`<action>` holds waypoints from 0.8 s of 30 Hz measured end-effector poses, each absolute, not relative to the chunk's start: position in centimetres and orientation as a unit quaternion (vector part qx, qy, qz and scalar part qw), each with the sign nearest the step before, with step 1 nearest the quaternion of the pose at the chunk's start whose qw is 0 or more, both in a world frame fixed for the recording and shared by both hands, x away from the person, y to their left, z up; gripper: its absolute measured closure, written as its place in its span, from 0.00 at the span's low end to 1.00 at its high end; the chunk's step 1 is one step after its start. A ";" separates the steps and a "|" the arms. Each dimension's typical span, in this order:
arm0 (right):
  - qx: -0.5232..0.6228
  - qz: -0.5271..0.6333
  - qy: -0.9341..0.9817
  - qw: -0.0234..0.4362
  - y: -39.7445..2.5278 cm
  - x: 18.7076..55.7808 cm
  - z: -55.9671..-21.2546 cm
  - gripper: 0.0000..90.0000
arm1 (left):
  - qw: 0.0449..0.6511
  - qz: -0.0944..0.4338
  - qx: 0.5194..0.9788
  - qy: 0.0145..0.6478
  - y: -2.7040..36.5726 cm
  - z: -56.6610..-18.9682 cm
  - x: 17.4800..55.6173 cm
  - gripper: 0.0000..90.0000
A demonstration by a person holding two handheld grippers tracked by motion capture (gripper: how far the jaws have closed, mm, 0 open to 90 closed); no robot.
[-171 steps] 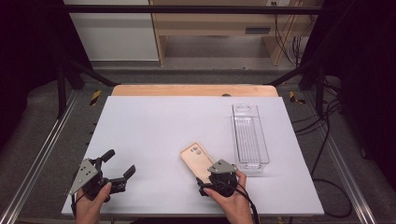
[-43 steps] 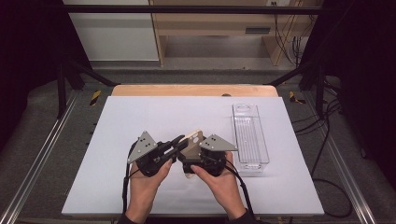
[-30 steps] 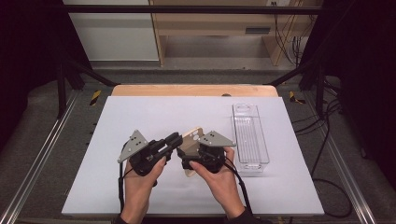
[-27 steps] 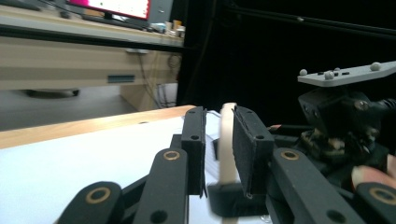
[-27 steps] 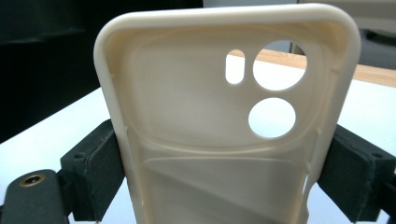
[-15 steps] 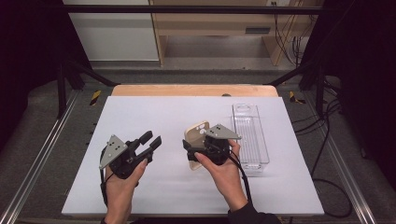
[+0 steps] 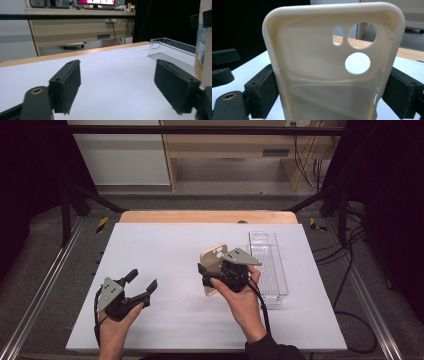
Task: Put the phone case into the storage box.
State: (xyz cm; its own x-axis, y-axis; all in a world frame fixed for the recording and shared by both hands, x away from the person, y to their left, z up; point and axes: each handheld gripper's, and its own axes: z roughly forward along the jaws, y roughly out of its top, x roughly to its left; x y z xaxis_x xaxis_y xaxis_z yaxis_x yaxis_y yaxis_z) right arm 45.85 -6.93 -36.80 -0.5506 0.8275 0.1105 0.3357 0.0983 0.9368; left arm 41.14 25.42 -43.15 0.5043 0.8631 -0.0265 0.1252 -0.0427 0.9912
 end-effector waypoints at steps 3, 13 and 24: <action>0.412 0.526 0.706 0.237 -7.1 46.1 -36.6 0.13 | 0.577 0.316 0.646 0.388 26.1 -43.6 41.1 0.20; 0.410 0.523 0.702 0.256 -7.0 47.7 -34.3 0.13 | 0.581 0.303 0.636 0.409 28.0 -44.7 40.6 0.07; 0.438 0.530 0.676 0.266 -8.8 50.0 -31.8 0.13 | 0.587 0.302 0.629 0.410 29.2 -45.3 40.8 0.04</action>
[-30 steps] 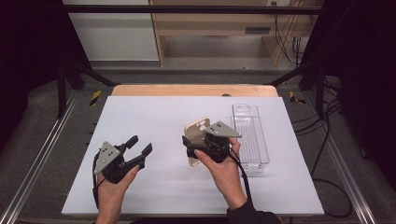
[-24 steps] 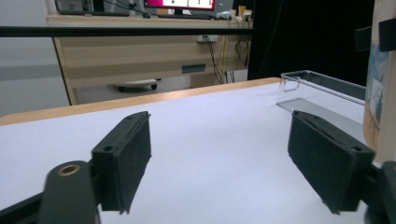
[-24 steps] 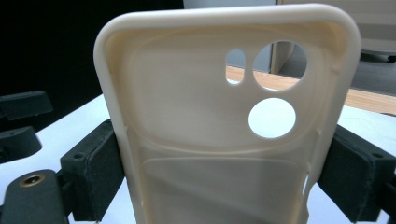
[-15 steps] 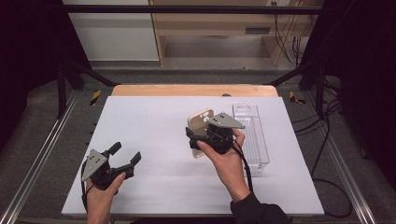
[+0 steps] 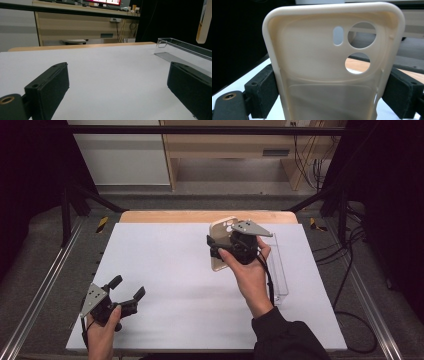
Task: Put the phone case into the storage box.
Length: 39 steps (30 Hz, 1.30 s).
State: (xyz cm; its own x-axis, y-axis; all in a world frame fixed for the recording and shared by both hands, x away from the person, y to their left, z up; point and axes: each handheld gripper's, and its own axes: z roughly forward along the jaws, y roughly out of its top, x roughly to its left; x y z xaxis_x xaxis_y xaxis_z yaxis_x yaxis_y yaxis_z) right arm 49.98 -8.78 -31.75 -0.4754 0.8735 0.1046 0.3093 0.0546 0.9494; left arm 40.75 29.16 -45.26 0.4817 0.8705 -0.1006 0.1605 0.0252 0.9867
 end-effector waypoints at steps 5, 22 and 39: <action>0.456 0.523 0.670 0.265 -10.1 51.4 -31.2 0.13 | 0.586 0.301 0.631 0.409 29.2 -45.4 41.0 0.04; 0.502 0.496 0.644 0.296 -15.4 54.5 -30.4 0.13 | 0.594 0.297 0.628 0.405 29.4 -45.5 41.1 0.04; 0.538 0.504 0.594 0.321 -19.8 56.7 -29.1 0.13 | 0.593 0.299 0.628 0.406 29.6 -45.8 41.3 0.04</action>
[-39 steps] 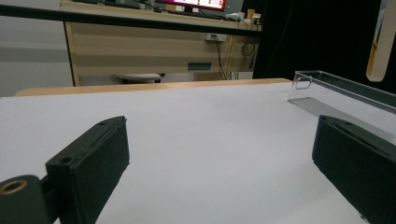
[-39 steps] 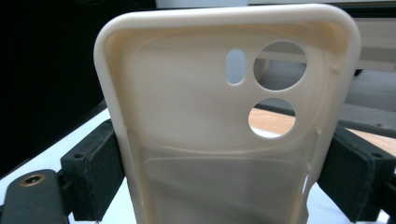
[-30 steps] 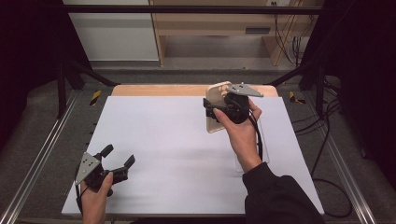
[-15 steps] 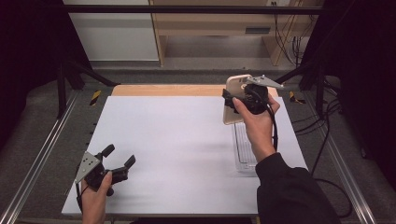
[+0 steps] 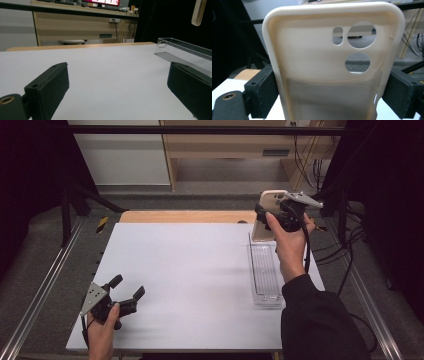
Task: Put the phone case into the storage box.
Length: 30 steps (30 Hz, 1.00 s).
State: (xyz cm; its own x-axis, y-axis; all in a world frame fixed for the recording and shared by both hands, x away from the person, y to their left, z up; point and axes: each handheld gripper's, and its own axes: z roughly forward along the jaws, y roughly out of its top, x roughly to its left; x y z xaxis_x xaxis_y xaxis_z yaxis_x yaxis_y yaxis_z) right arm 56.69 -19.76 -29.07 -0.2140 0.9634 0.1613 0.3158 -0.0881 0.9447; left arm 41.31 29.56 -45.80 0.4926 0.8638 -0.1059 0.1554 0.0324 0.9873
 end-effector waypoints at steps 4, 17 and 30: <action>0.541 0.501 0.591 0.328 -20.2 57.3 -28.9 0.13 | 0.597 0.303 0.623 0.404 29.6 -45.7 41.2 0.04; 0.549 0.490 0.581 0.347 -20.9 58.4 -29.4 0.13 | 0.596 0.300 0.628 0.400 29.7 -45.8 41.4 0.04; 0.551 0.486 0.572 0.365 -20.6 59.6 -30.0 0.13 | 0.597 0.301 0.628 0.398 29.6 -45.8 41.5 0.04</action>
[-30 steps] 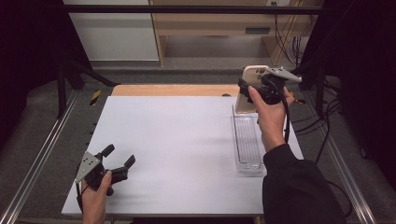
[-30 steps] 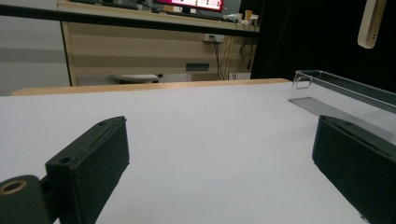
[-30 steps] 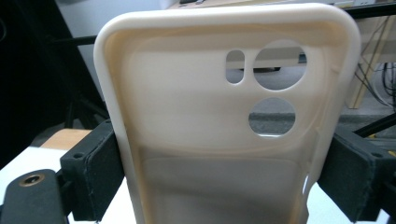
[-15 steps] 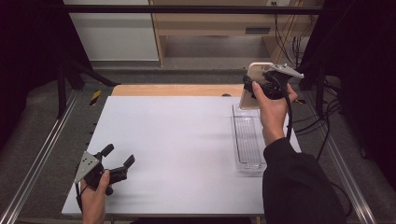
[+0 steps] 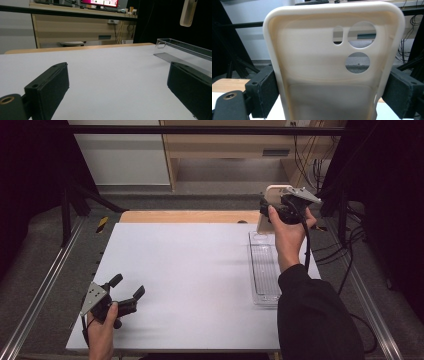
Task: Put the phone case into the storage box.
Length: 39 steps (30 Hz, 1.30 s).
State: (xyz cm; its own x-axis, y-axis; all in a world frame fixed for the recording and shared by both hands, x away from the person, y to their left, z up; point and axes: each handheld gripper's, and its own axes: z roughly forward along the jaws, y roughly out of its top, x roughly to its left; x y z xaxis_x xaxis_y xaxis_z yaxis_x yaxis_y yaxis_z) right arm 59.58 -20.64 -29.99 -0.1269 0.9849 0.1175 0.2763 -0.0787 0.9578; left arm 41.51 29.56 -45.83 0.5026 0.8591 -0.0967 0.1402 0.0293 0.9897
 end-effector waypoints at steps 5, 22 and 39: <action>0.556 0.484 0.570 0.363 -20.4 60.4 -30.6 0.13 | 0.595 0.300 0.631 0.398 29.6 -45.9 41.5 0.04; 0.560 0.465 0.580 0.367 -19.3 61.9 -32.5 0.14 | 0.603 0.292 0.626 0.399 29.5 -45.9 41.4 0.04; 0.567 0.448 0.576 0.381 -19.5 62.5 -35.2 0.13 | 0.604 0.290 0.628 0.395 29.4 -45.9 41.5 0.04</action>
State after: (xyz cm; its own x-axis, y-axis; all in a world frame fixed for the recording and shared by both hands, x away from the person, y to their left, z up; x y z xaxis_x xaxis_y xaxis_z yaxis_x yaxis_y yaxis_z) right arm 62.47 -19.51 -35.16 -0.0660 0.9954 0.0691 0.3123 -0.0452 0.9489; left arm 41.46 29.42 -45.86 0.5186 0.8475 -0.1131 0.1455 0.0429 0.9884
